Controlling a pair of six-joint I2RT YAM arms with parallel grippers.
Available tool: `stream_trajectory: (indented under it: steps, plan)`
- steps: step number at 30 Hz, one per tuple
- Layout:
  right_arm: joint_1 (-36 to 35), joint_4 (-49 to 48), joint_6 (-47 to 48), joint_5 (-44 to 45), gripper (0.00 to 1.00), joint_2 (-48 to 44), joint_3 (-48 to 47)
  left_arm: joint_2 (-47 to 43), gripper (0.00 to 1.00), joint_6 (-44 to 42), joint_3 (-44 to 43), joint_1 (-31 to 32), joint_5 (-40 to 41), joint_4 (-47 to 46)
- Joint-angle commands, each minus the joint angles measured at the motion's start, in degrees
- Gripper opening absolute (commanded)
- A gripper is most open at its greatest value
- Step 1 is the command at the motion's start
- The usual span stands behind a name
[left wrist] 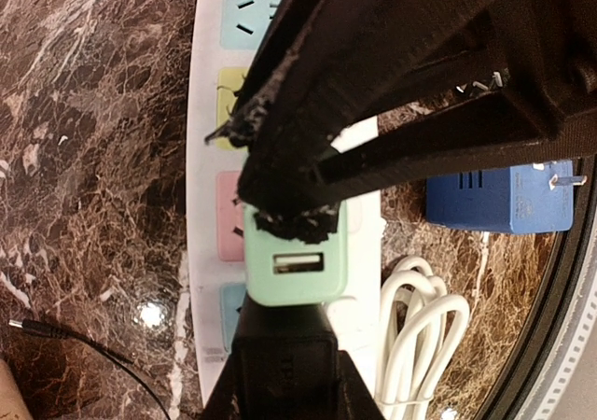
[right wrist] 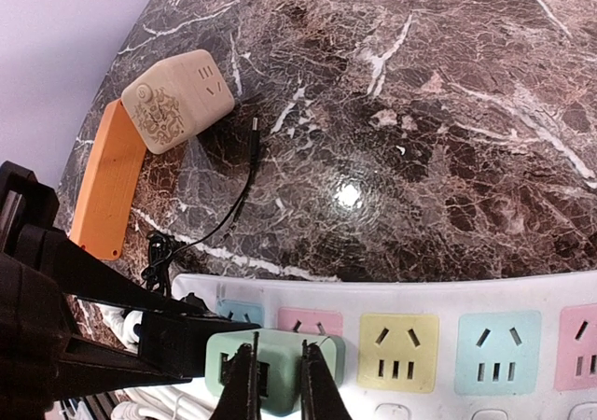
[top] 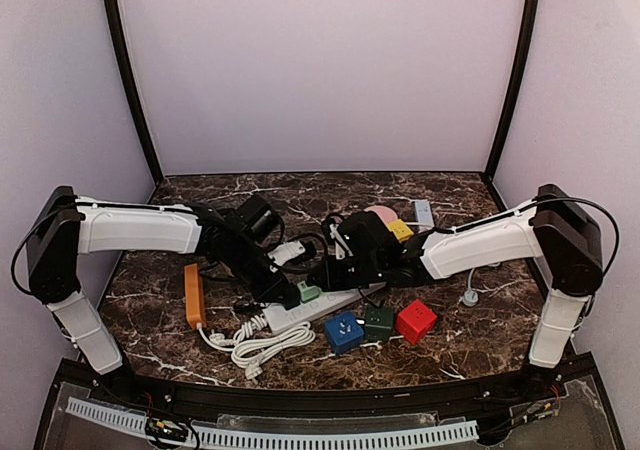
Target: Pull the plug off the socket
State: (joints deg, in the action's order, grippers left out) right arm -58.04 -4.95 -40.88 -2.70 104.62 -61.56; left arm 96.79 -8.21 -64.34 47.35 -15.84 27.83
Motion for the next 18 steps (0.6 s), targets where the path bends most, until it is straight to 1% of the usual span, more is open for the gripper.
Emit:
stream_trajectory:
  steps: [1, 5, 7, 10, 14, 18]
  plan:
    - [-1.26, 9.95, 0.08, 1.14, 0.06, 4.35, 1.64, -4.21, 0.01, 1.43, 0.09, -0.35, -3.98, -3.85]
    - [-1.40, 11.11, -0.05, 1.79, 0.05, 4.54, 1.77, -4.53, 0.01, 3.00, 0.35, -1.64, -7.32, -5.08]
    - [-1.59, 11.45, -0.05, 2.10, 0.05, 4.56, 1.89, -4.73, 0.01, 4.03, 0.66, -2.73, -10.24, -6.11]
    - [-1.72, 11.85, -0.12, 2.50, 0.05, 4.54, 1.89, -4.86, 0.01, 4.93, 0.79, -3.88, -12.07, -7.00]
    - [-1.81, 12.11, -0.15, 2.52, 0.05, 4.62, 1.68, -4.75, 0.01, 3.89, 0.68, -4.20, -11.15, -6.31]
    - [-1.79, 12.44, 0.00, 2.50, 0.05, 5.05, 1.28, -4.42, 0.01, 1.28, 0.46, -3.63, -6.88, -4.35]
